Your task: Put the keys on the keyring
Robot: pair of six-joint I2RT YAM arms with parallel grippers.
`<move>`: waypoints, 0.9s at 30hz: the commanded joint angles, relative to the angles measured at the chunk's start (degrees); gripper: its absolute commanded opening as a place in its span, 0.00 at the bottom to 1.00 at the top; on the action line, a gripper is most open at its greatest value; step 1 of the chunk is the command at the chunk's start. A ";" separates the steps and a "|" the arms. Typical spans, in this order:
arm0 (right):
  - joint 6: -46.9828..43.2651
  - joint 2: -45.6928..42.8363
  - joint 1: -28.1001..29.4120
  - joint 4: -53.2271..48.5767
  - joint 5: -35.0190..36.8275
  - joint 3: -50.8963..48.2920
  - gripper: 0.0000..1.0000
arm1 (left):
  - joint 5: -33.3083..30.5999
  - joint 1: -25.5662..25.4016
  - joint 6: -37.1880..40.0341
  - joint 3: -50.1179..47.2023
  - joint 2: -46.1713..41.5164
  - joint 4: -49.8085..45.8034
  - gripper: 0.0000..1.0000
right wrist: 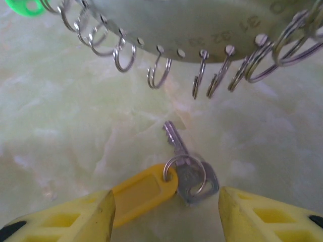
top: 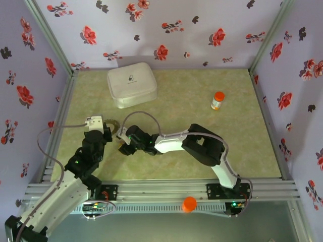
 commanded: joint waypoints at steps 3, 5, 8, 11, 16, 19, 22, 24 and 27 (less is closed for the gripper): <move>-0.64 4.22 0.12 2.18 2.94 4.16 0.59 | -1.61 0.37 -1.13 0.87 -0.77 1.49 0.00; -0.44 5.14 0.10 2.90 3.12 4.59 0.59 | -1.25 0.36 -1.07 0.78 -0.80 1.65 0.00; -0.45 6.14 0.11 1.97 3.60 5.45 0.58 | -1.04 0.37 -0.92 0.70 -0.62 1.91 0.00; -0.81 5.53 0.07 1.69 4.19 4.44 0.54 | -0.71 0.34 -0.78 0.69 -0.50 2.00 0.00; -2.17 2.47 0.05 -0.69 3.55 0.39 0.40 | -0.18 0.34 -0.32 0.99 -0.04 2.14 0.00; -2.29 -0.63 0.04 -2.03 3.24 -4.07 0.35 | 0.07 0.36 -0.16 1.21 0.07 1.89 0.00; -2.29 -3.78 0.07 -3.59 2.96 -8.79 0.28 | 0.58 0.36 0.01 1.29 0.10 1.87 0.00; -1.95 -6.22 0.04 -5.43 3.13 -11.94 0.25 | 0.99 0.41 0.18 1.38 0.17 1.78 0.00; -0.86 -10.18 0.10 -7.92 3.61 -17.13 0.25 | 1.46 0.38 0.35 1.56 0.24 1.33 0.00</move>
